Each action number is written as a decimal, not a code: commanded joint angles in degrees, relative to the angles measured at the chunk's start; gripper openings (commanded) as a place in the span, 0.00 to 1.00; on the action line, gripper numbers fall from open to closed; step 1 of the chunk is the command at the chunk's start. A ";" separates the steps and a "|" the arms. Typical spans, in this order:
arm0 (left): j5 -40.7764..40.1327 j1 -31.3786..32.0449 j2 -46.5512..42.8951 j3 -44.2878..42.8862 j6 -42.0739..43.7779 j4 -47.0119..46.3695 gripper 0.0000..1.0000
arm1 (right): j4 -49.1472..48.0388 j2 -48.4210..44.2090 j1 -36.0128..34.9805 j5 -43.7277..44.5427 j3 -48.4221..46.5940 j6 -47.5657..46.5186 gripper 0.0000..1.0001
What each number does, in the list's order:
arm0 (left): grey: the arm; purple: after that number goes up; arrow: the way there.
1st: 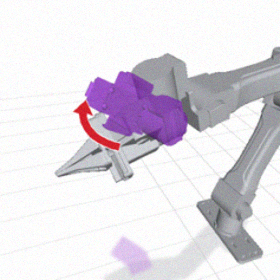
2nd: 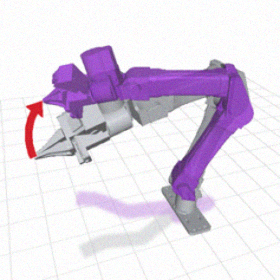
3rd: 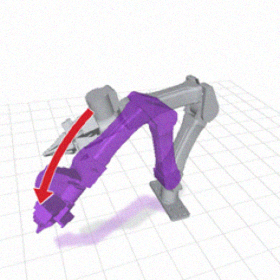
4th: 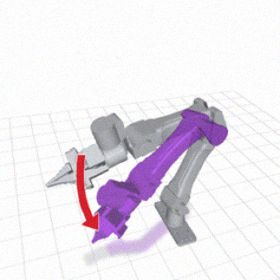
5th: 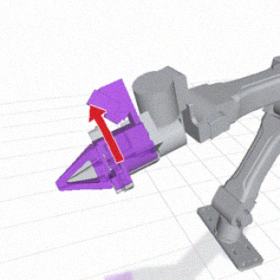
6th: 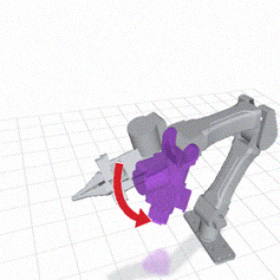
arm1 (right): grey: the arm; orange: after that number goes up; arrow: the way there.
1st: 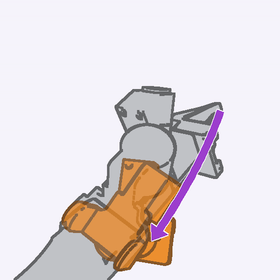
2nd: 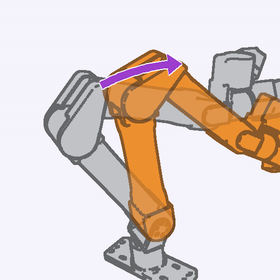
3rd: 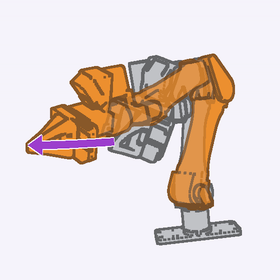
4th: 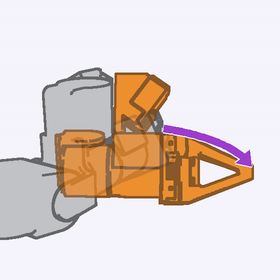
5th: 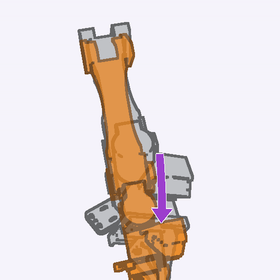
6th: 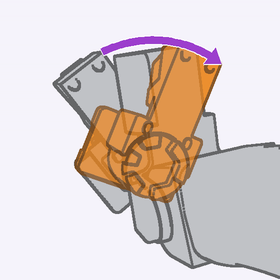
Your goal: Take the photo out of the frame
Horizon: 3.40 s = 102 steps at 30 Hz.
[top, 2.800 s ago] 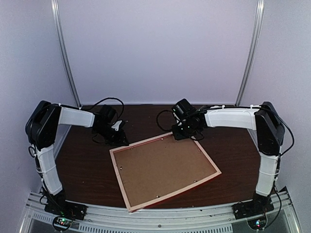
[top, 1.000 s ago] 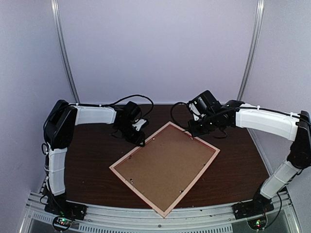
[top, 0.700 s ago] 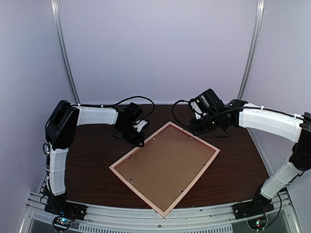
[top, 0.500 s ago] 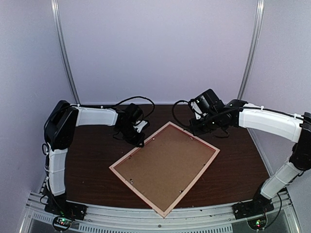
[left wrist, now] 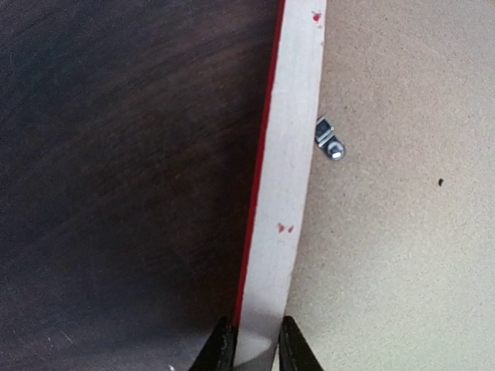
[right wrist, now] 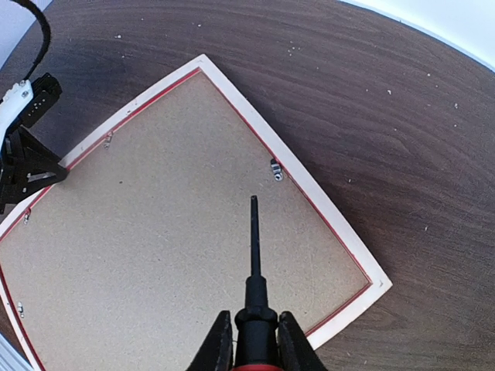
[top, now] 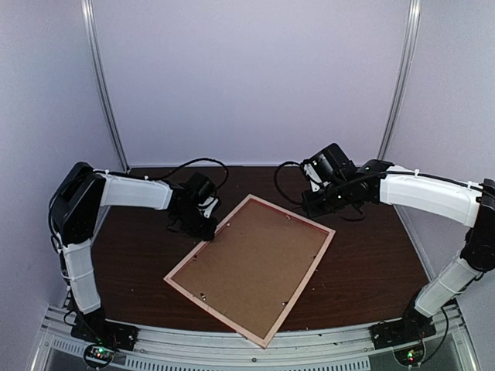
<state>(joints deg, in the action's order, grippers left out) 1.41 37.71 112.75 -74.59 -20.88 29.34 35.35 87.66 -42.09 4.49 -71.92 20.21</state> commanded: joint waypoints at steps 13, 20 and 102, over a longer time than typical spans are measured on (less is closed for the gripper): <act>-4.84 -0.36 -11.40 18.20 -13.33 -0.64 0.19 | -1.51 -1.13 -0.91 -2.18 0.53 1.93 0.00; -5.64 0.04 -15.87 24.68 -19.65 -2.53 0.19 | -1.95 -0.32 -1.74 -2.75 0.11 2.54 0.00; -4.22 0.52 -26.79 35.85 -22.51 -14.11 0.25 | -9.30 34.29 -31.12 -22.26 -27.62 2.32 0.00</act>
<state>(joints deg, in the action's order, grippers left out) -3.66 38.57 84.88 -39.48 -43.97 17.93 25.71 122.61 -72.34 -17.17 -98.28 23.55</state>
